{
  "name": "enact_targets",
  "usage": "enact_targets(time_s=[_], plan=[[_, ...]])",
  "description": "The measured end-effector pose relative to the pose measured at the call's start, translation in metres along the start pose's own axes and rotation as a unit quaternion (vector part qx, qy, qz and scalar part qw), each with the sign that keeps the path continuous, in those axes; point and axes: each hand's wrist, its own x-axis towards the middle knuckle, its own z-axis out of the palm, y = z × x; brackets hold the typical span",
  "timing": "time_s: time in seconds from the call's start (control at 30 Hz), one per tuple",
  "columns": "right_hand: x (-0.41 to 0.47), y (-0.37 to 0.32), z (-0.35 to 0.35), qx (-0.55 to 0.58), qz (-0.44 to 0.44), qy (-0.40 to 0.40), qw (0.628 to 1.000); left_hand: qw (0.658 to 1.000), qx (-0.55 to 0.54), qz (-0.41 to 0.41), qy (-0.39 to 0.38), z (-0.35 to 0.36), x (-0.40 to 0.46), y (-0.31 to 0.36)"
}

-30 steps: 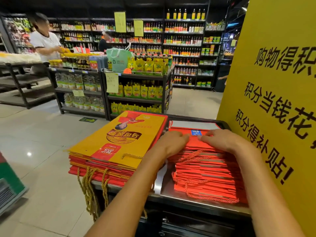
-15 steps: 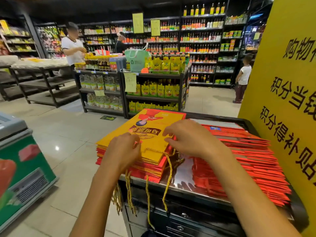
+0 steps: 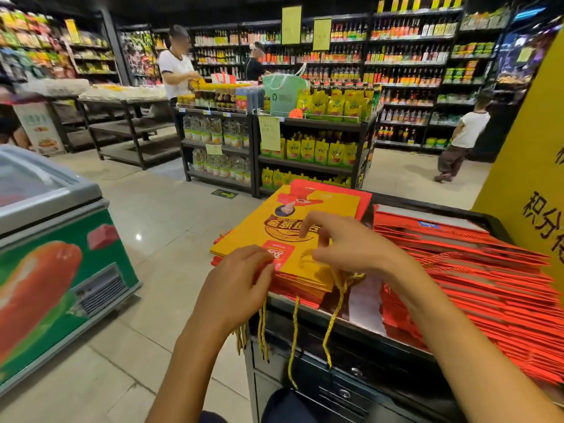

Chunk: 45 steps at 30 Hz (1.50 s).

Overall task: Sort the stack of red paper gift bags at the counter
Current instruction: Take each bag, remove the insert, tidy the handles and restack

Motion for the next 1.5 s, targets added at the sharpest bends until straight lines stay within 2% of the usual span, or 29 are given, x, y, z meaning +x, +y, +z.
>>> enact_targets(time_s=[0.1, 0.27, 0.37, 0.5, 0.7, 0.83, 0.9, 0.97, 1.03, 1.13, 1.3, 1.4, 1.5], plan=[[0.011, -0.01, -0.002, 0.263, 0.038, 0.035, 0.963, 1.0, -0.014, 0.008, 0.011, 0.002, -0.011, -0.001], [0.039, -0.016, 0.01, 0.46, 0.108, 0.012, 0.881, 0.998, -0.034, 0.054, 0.026, 0.004, -0.025, -0.002], [0.049, -0.014, 0.019, 0.47, 0.129, 0.048, 0.872, 0.997, -0.035, 0.059, 0.034, 0.004, -0.032, -0.006], [0.059, -0.013, 0.017, 0.463, 0.105, 0.042, 0.879, 0.997, -0.023, 0.064, 0.022, 0.004, -0.038, -0.009], [0.075, -0.026, -0.013, 0.41, 0.022, -0.049, 0.911, 0.997, -0.007, 0.073, 0.015, 0.001, -0.038, -0.007], [0.075, -0.028, -0.024, 0.403, -0.036, -0.103, 0.909, 0.996, 0.007, 0.089, 0.023, -0.002, -0.035, -0.009], [0.079, -0.023, -0.027, 0.339, -0.047, -0.101, 0.934, 0.995, 0.02, 0.092, 0.033, -0.002, -0.034, -0.012], [0.088, -0.019, -0.027, 0.183, -0.067, -0.077, 0.978, 0.994, 0.031, 0.1, 0.043, -0.001, -0.034, -0.015], [0.091, -0.016, -0.024, 0.002, -0.084, -0.078, 0.993, 0.993, 0.032, 0.103, 0.057, 0.0, -0.035, -0.019], [0.091, -0.007, -0.018, -0.109, -0.064, -0.092, 0.988, 0.992, 0.025, 0.093, 0.077, -0.001, -0.037, -0.023], [0.076, 0.007, -0.023, -0.263, -0.008, -0.058, 0.963, 0.99, 0.045, 0.092, 0.094, -0.004, -0.039, -0.031], [0.063, 0.009, -0.032, -0.293, 0.051, -0.096, 0.95, 0.99, 0.058, 0.025, 0.129, -0.009, -0.041, -0.042], [0.046, 0.006, -0.044, -0.29, 0.065, -0.148, 0.943, 0.985, 0.041, -0.067, 0.153, -0.012, -0.043, -0.046]])
